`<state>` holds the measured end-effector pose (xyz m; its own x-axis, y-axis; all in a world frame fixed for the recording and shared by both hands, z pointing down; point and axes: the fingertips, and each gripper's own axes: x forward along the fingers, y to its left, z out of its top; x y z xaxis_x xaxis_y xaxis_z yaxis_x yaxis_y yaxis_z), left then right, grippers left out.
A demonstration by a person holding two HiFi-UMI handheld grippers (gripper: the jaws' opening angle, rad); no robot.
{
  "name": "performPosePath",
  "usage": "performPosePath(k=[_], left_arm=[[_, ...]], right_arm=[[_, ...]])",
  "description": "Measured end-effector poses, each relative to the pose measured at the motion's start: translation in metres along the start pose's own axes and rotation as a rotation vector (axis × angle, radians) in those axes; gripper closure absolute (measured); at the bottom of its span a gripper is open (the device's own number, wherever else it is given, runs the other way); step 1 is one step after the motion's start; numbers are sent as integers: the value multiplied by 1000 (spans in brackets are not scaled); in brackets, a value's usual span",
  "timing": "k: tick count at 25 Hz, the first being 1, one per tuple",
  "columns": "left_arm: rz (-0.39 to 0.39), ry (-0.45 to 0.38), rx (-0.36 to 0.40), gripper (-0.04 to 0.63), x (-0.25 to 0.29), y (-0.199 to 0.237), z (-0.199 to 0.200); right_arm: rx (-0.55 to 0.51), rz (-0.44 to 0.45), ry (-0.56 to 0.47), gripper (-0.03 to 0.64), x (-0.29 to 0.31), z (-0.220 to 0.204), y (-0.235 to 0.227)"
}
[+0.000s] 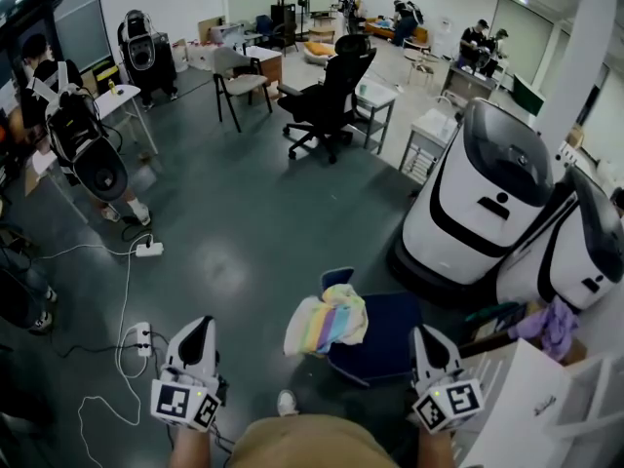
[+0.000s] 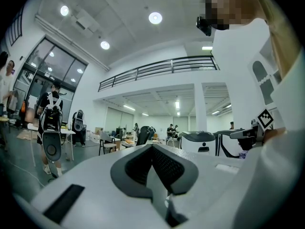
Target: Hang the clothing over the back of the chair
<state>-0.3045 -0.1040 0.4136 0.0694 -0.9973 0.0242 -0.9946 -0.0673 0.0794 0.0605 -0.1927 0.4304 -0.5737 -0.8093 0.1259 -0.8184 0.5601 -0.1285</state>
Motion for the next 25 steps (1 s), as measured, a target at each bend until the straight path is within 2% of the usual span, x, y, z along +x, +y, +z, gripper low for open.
performPosePath(k=[17,25], left_arm=[[18,9,20,591,-5,-4,-3],[-14,7,21,591,11,-20,-5]], right_arm=[[-28,28,-4,614,4,-7,6],[-26,2,-9,614,-6,-8,-6]])
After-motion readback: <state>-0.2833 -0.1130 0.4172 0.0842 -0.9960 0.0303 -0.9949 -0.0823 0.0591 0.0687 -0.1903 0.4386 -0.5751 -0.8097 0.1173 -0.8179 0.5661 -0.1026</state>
